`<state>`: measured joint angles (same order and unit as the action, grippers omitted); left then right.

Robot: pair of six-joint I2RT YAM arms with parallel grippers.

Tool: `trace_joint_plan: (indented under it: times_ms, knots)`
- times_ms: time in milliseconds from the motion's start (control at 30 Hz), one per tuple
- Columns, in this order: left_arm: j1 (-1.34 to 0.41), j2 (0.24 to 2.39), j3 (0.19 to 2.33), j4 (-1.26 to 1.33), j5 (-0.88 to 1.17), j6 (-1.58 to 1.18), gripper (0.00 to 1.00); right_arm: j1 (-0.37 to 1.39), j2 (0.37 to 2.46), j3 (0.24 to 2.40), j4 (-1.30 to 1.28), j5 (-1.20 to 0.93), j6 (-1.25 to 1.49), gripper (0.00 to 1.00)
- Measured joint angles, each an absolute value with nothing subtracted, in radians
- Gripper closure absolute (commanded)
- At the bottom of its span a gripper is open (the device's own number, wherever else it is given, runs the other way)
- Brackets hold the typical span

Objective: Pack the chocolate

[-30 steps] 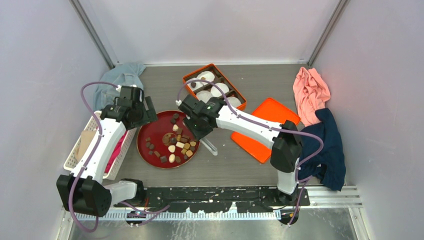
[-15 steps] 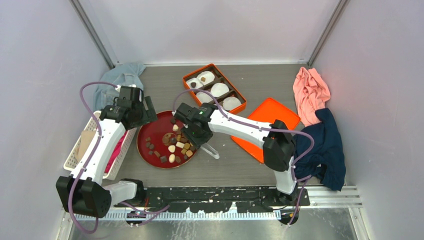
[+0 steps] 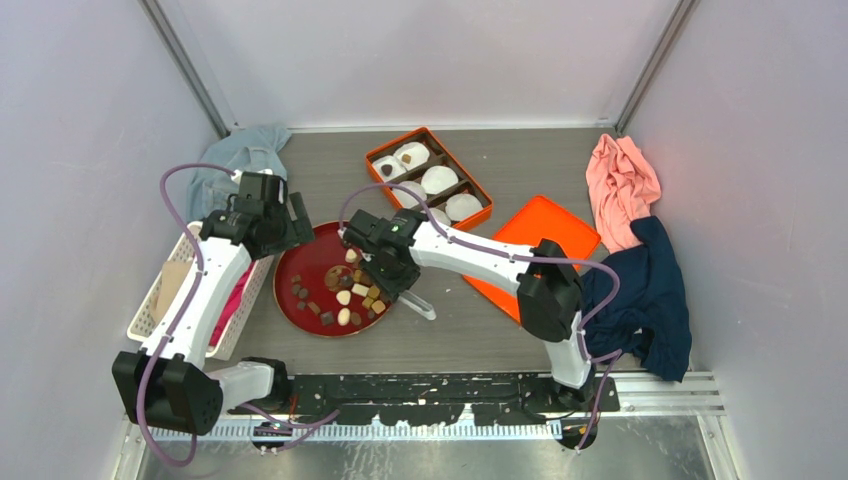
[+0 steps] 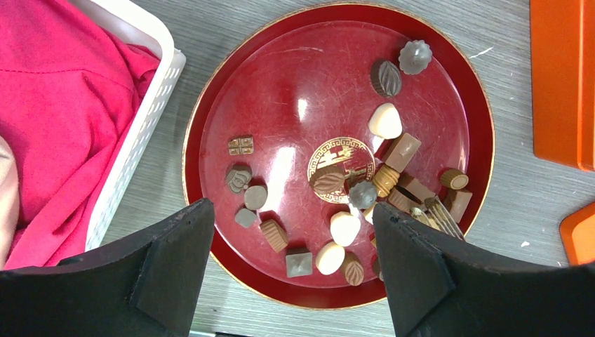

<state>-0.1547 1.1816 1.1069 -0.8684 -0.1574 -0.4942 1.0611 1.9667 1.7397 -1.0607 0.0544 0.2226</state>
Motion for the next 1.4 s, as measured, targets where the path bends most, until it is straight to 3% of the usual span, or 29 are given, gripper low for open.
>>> trace_joint_plan:
  times_ms: [400,933,1000,1133,1400]
  knots:
    - [-0.155,1.188,1.107,-0.868,-0.157,-0.495,0.17,1.068,2.028,1.746,-1.059,0.050,0.214,0.53]
    - [-0.155,1.189,1.106,-0.868,-0.157,-0.494,0.17,1.040,2.116,1.837,-1.087,0.062,0.208,0.58]
    - [-0.155,1.189,1.105,-0.867,-0.157,-0.494,0.16,1.040,2.128,1.855,-1.097,0.054,0.207,0.66]
    - [-0.155,1.189,1.097,-0.866,-0.157,-0.494,0.17,1.040,2.137,1.878,-1.112,0.051,0.205,0.90]
    - [-0.155,1.189,1.092,-0.867,-0.160,-0.490,0.16,1.040,2.122,1.982,-1.145,0.066,0.208,0.99]
